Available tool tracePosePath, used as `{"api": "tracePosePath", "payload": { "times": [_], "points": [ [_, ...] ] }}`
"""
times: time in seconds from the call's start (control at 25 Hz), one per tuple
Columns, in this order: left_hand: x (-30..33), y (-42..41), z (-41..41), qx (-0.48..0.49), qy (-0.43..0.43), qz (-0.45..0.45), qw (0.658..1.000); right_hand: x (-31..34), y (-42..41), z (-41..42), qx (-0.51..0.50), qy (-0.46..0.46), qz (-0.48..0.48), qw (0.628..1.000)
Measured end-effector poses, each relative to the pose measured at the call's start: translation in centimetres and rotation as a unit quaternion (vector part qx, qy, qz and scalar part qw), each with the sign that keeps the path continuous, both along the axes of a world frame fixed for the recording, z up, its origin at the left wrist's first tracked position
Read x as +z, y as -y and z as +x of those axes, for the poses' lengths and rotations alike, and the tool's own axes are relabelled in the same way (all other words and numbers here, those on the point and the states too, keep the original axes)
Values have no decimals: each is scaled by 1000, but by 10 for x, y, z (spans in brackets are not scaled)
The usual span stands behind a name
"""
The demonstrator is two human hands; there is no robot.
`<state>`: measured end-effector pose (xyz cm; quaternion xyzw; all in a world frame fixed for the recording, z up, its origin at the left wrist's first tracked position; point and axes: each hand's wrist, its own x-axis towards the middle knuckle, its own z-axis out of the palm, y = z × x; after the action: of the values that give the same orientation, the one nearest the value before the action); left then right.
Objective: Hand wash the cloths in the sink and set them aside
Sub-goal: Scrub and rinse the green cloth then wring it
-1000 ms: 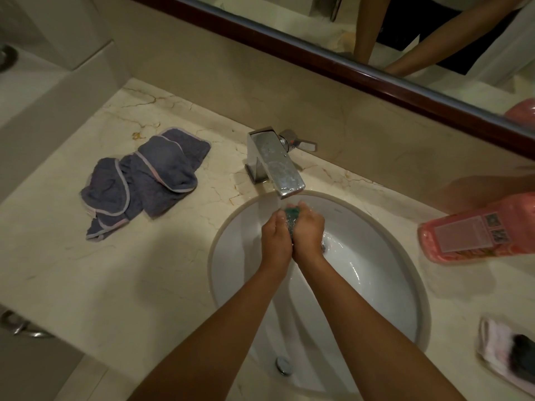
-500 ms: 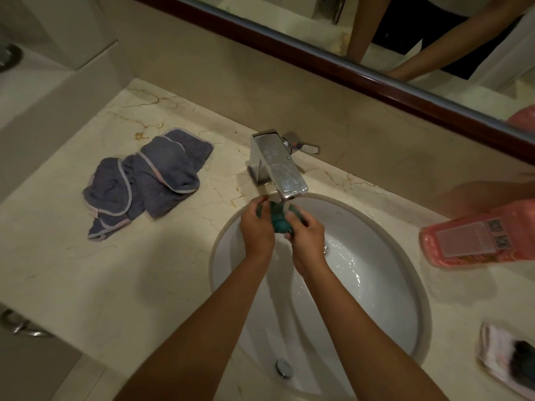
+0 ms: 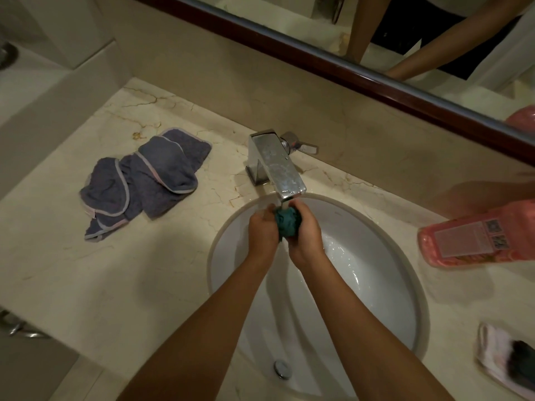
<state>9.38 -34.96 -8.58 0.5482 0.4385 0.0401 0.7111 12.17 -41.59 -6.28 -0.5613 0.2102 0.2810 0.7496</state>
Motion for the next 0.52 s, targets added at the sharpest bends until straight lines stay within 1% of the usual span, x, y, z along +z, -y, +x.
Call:
{"api": "tracePosePath", "payload": {
  "times": [0.04,0.08,0.16,0.24,0.28,0.4,0.52],
  "points": [
    [-1,-1,3,19,-20,8,1000,-2,1,-4,14,21,18,1000],
    [-2,-2,5,24,-34,18,999,-7,1,-7,32,51,7,998],
    [1,-4,5,5,-59,50,997,-14,0,-10,43,112,-90,989],
    [6,-1,1,-33,-79,102,991,-13,-5,-9,9,134,-170,976],
    [8,1,-1,-42,-60,122,990,-13,-8,-7,-3,123,-185,975],
    [12,7,-12,-43,43,138,989,-11,-14,-5,-19,87,-204,975],
    [12,13,-18,-43,91,143,985,-8,-15,-1,-37,69,-195,978]
  ]
}}
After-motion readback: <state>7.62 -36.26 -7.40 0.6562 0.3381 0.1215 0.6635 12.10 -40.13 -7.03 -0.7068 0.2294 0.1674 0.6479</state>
